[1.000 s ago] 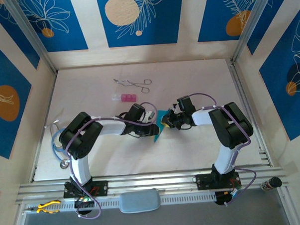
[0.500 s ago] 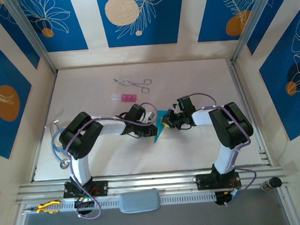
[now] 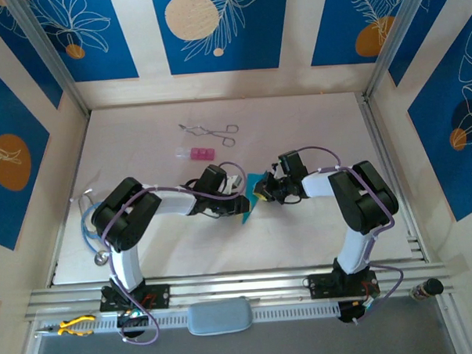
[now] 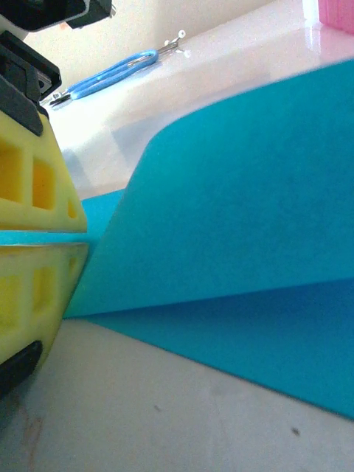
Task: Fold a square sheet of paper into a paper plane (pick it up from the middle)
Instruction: Fold the wing for the fifth time at the center of the table.
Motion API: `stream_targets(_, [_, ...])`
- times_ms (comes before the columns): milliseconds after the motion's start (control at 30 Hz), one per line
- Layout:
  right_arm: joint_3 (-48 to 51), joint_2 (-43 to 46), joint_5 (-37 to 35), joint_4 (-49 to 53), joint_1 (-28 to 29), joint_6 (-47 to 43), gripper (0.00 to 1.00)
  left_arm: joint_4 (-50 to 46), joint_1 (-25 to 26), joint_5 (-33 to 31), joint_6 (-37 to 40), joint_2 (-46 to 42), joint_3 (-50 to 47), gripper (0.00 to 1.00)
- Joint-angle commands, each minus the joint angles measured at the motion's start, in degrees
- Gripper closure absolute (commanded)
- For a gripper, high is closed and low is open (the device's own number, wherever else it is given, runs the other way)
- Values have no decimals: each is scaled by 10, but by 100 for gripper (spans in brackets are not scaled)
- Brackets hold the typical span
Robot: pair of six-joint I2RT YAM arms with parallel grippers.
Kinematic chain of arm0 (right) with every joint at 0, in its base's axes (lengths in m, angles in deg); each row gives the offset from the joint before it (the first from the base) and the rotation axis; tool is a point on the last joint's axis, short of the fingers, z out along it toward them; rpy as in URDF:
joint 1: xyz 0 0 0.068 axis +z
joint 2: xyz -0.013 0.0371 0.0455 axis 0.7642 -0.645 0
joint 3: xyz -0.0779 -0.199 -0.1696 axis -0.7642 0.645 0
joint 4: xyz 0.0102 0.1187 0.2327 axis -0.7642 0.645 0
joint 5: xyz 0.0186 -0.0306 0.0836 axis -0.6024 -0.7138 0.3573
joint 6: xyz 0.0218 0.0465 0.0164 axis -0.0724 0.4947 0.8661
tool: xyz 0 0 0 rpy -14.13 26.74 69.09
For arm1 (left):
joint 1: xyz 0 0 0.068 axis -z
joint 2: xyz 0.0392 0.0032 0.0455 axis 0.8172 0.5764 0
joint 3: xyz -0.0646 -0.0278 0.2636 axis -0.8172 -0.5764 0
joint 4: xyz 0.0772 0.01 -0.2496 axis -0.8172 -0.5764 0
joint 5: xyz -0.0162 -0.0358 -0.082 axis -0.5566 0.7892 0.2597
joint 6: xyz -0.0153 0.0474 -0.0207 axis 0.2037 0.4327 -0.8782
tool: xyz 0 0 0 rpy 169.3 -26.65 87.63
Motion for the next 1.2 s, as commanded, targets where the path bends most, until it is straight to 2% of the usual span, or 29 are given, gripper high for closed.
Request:
stream_targets(0, [-7, 1, 0, 30, 1, -3, 88, 23, 4, 8, -16, 19, -3, 71])
stream_targets(333, [-6, 2, -1, 29, 3, -2, 88, 42, 4, 17, -15, 27, -1, 81])
stream_targets(567, [-7, 3, 0, 30, 5, -1, 88, 39, 4, 19, -14, 42, 7, 75])
stream_targets(700, [-7, 7, 2, 29, 6, 0, 88, 18, 4, 15, -3, 48, 16, 75])
stream_targets(933, [-10, 20, 6, 30, 8, -1, 87, -43, 3, -8, 32, 54, 31, 88])
stream_targets(1167, [-7, 82, -23, 75, -7, -30, 83, -12, 4, -4, 15, 46, 17, 97])
